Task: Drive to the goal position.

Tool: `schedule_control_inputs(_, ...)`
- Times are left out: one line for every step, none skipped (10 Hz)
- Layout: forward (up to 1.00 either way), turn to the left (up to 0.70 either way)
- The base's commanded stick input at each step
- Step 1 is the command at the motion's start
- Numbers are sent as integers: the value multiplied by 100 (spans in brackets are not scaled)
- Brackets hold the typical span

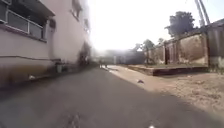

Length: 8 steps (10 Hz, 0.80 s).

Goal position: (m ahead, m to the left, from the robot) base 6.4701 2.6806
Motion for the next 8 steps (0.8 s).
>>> schedule_control_inputs(100,0)
schedule_control_inputs(100,0)
schedule_control_inputs(100,0)
schedule_control_inputs(100,0)
schedule_control_inputs(100,0)
schedule_control_inputs(100,0)
schedule_control_inputs(100,0)
schedule_control_inputs(100,0)
